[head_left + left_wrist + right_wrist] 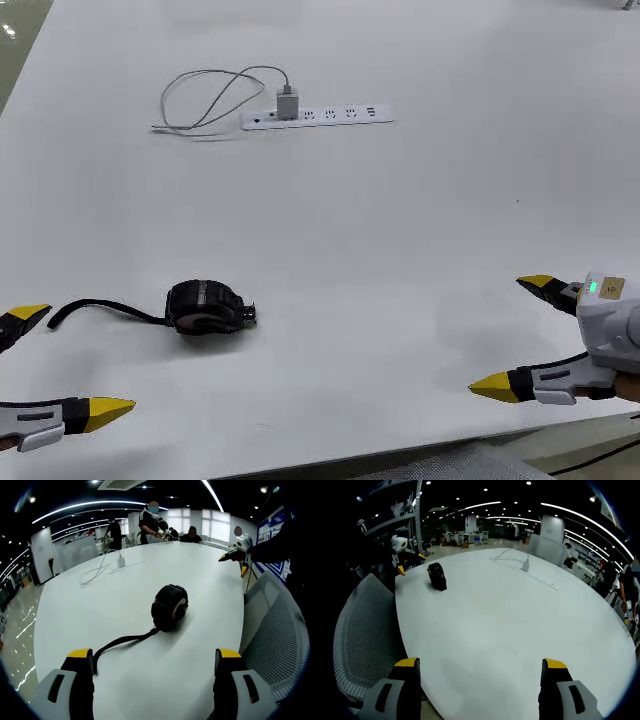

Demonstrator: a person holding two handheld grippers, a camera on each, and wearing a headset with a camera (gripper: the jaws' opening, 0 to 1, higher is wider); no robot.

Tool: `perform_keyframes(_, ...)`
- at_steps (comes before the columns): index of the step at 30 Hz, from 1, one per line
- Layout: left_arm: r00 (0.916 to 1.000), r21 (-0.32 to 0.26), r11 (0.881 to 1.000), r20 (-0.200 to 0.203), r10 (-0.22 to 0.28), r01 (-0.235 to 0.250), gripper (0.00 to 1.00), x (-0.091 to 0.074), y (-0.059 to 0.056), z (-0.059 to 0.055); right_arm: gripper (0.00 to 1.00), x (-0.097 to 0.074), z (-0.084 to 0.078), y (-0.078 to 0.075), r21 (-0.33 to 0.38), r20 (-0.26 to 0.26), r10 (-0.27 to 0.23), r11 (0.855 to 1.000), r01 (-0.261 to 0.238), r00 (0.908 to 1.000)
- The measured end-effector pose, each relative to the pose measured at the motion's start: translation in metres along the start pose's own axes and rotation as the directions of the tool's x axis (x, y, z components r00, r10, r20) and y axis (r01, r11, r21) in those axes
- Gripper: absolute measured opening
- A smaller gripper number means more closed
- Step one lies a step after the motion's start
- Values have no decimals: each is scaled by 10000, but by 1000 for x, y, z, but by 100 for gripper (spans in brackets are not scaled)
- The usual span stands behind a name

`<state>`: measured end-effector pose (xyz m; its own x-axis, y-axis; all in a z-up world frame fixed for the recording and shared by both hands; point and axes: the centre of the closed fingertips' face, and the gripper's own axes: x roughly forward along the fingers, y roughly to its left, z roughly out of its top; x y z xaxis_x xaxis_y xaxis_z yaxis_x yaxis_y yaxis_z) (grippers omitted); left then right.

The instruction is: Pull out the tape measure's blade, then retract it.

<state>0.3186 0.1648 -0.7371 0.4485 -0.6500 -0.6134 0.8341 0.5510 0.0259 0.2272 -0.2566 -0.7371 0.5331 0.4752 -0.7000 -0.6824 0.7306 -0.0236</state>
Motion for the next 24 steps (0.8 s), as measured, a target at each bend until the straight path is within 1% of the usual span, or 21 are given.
perform_keyframes(5, 9998, 180, 9996, 70, -200, 199, 99, 4, 0, 9, 99, 3, 7, -2, -193, 43, 94, 9998, -94, 9999)
perform_keyframes(10, 9987, 419, 9979, -87, -496, 499, 99, 10, 1, 17, 99, 8, 15, -6, -444, 38, 222, 9988, -220, 9997)
perform_keyframes(13, 9982, 561, 9967, -136, -579, 586, 99, 14, 3, 21, 99, 10, 19, -7, -558, 39, 284, 9980, -282, 9996)
perform_keyframes(14, 9979, 688, 9956, -142, -632, 641, 99, 16, 3, 23, 99, 11, 21, -8, -604, 72, 299, 9977, -294, 9995)
perform_keyframes(15, 9975, 923, 9934, -220, -670, 687, 99, 18, 4, 23, 99, 11, 23, -8, -613, 86, 316, 9976, -310, 9995)
perform_keyframes(16, 9959, 1039, 9909, -374, -820, 855, 99, 20, 3, 23, 99, 12, 25, -9, -641, 84, 351, 9973, -345, 9993)
perform_keyframes(17, 9949, 1025, 9900, -384, -931, 966, 99, 22, 3, 23, 99, 13, 27, -10, -643, 79, 356, 9973, -351, 9993)
perform_keyframes(20, 9912, 1259, 9846, -689, -1131, 1211, 99, 26, 3, 24, 99, 14, 36, -12, -717, 183, 387, 9967, -372, 9991)
perform_keyframes(24, 9893, 1358, 9813, -704, -1278, 1364, 99, 29, 5, 34, 99, 19, 46, -14, -846, 281, 429, 9956, -404, 9987)
